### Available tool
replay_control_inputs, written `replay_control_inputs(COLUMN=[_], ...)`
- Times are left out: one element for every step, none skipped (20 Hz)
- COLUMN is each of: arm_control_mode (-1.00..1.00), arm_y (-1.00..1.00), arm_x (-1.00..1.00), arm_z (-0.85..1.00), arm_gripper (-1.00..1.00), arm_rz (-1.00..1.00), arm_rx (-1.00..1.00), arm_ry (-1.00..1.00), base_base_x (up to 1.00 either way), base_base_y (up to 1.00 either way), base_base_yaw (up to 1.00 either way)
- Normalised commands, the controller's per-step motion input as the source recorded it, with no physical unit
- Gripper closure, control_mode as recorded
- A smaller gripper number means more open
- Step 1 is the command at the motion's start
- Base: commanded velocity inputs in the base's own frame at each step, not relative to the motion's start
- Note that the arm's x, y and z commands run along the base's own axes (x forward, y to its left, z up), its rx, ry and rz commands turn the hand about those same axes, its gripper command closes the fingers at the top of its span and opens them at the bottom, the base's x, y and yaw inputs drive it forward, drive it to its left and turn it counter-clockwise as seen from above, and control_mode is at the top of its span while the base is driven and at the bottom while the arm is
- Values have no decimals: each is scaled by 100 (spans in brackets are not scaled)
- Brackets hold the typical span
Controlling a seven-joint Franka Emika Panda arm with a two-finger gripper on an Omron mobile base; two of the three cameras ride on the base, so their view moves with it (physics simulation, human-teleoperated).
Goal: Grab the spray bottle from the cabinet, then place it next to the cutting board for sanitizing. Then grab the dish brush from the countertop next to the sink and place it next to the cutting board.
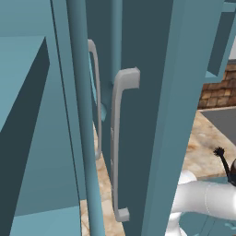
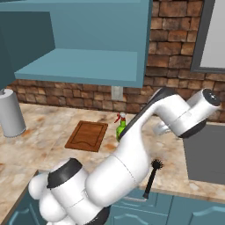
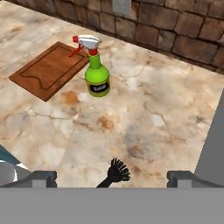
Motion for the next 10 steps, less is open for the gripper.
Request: replay_control_inputs(arm_control_mode=[-100,-100,-100,-100,-100,-100,-100,-100,-100,-100], arm_y=[-33,-16,-18,-12,-4,0,0,0,8,8], arm_x=[-66,-54,-47,-40,-27,-17,-19,-14,-8,0], arm_z=[-23,-29,-29,-30,-29,-26,-24,-21,-19,-19], arm_gripper=[-100,-100,-100,-100,-100,-100,-100,-100,-100,-100], arm_rz=[-13,-19,-21,-21,-25,-25,-27,-30,-32,-31], arm_rx=[0,-11,-15,-19,-23,-27,-27,-29,-31,-29], arm_ry=[13,21,31,40,47,50,50,53,55,56], base_base_x=[0,0,0,0,0,0,0,0,0,0], base_base_y=[0,0,0,0,0,0,0,0,0,0], base_base_yaw=[0,0,0,0,0,0,0,0,0,0])
